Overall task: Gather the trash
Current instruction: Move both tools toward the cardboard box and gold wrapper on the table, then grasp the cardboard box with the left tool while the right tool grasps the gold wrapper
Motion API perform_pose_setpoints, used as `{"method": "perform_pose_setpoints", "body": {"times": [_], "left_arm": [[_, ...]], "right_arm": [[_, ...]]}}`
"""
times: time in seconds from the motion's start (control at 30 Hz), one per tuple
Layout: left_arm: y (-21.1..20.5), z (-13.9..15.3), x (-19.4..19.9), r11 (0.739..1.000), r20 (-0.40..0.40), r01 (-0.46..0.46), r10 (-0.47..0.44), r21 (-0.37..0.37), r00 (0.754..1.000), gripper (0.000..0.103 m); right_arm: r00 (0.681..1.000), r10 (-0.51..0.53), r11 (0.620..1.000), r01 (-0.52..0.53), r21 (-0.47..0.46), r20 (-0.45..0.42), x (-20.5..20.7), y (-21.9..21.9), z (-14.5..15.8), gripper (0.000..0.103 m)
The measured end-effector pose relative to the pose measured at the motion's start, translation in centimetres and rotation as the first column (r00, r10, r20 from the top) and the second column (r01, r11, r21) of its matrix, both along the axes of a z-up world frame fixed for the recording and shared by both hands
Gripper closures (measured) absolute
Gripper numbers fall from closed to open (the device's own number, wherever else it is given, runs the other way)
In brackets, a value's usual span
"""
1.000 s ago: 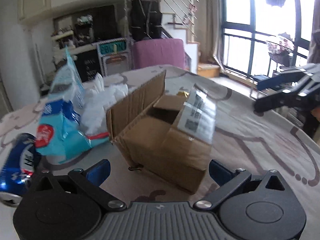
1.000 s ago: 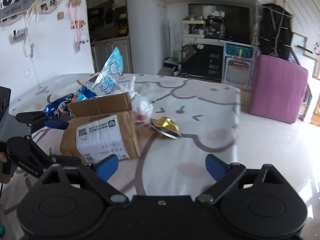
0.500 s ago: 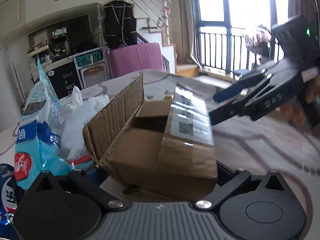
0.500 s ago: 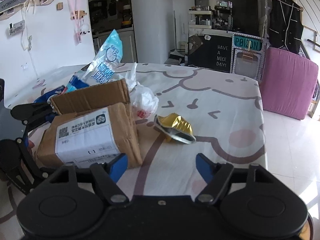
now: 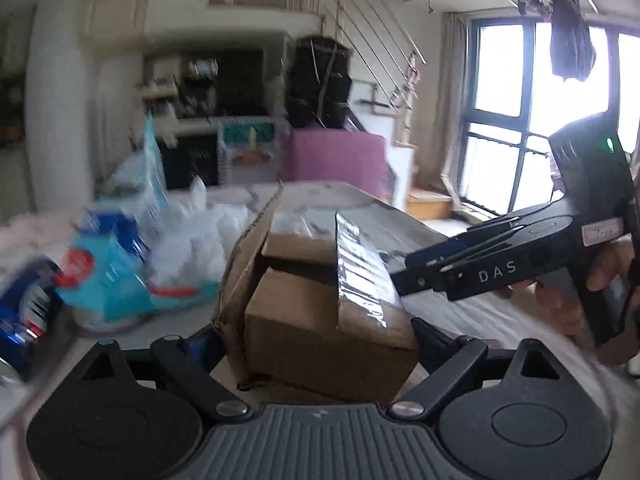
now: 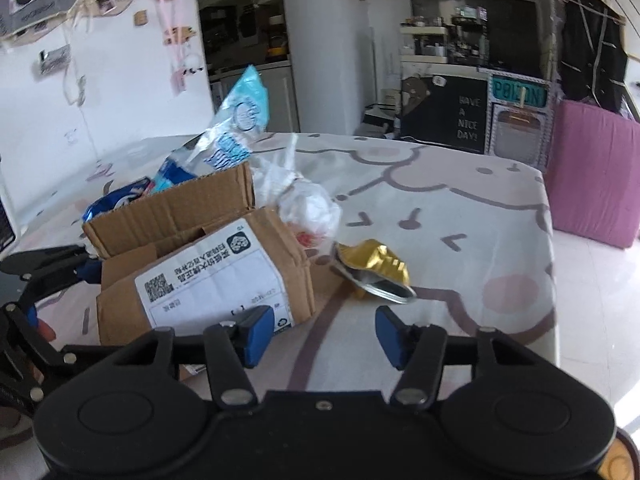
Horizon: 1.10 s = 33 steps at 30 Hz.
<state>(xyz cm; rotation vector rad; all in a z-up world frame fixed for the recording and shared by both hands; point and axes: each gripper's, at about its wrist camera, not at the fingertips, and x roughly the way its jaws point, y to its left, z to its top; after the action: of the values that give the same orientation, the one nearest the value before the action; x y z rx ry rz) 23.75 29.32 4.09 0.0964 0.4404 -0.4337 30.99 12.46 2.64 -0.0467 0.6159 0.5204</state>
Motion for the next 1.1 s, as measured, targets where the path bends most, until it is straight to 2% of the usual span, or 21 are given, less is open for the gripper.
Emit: {"method": "perform_pose_setpoints", "body": {"times": [0.1, 0.2, 0.27, 0.43, 0.57, 0.77, 0.87, 1.03, 1.1], "left_arm": [[-0.9, 0.4, -0.7, 0.998, 0.049, -0.021, 0.018, 0.053, 0.999, 0.007], [-1.5, 0.4, -0.5, 0.996, 0.042, -0.028, 0.025, 0.082, 0.999, 0.006], [-1.9, 0.4, 0.2, 0.994, 0.028, -0.028, 0.025, 0.104, 0.999, 0.002], [-2.4, -0.1, 1.3, 0.987, -0.027, -0.029, 0.033, 0.156, 0.999, 0.001], [-2.1, -0.4, 1.5, 0.987, -0.048, -0.054, 0.062, 0.151, 0.997, 0.009], [-1.2, -0.4, 2.1, 0.993, -0.086, -0.061, 0.07, 0.102, 0.994, 0.009], [-1.1, -0.8, 2.7, 0.994, -0.125, -0.065, 0.076, 0.09, 0.989, 0.01], [-0.9, -0.9, 2.8, 0.995, -0.129, -0.063, 0.073, 0.081, 0.989, 0.012], [-1.0, -0.8, 2.7, 0.993, -0.123, -0.07, 0.081, 0.091, 0.989, 0.012]], "right_arm": [[1.0, 0.018, 1.0, -0.018, 0.006, -0.006, -0.2, 0.6, 0.1, 0.047], [0.999, 0.031, 0.999, -0.031, -0.015, 0.005, -0.6, 0.9, 0.2, 0.049], [0.999, 0.048, 0.998, -0.047, -0.037, 0.018, -0.7, 0.8, 0.5, 0.049], [0.992, 0.084, 0.979, -0.064, -0.195, 0.095, -0.2, 0.1, 0.9, 0.049], [0.984, 0.118, 0.948, -0.071, -0.311, 0.133, 1.6, -0.2, 0.4, 0.049], [0.971, 0.207, 0.925, -0.155, -0.346, 0.119, 3.4, 1.2, -0.6, 0.049], [0.973, 0.191, 0.932, -0.137, -0.336, 0.131, 4.5, 1.6, -1.1, 0.045], [0.986, 0.139, 0.966, -0.115, -0.234, 0.09, 6.5, 1.0, -1.4, 0.046], [0.988, 0.143, 0.974, -0.129, -0.185, 0.064, 6.6, 0.7, -1.5, 0.061]]}}
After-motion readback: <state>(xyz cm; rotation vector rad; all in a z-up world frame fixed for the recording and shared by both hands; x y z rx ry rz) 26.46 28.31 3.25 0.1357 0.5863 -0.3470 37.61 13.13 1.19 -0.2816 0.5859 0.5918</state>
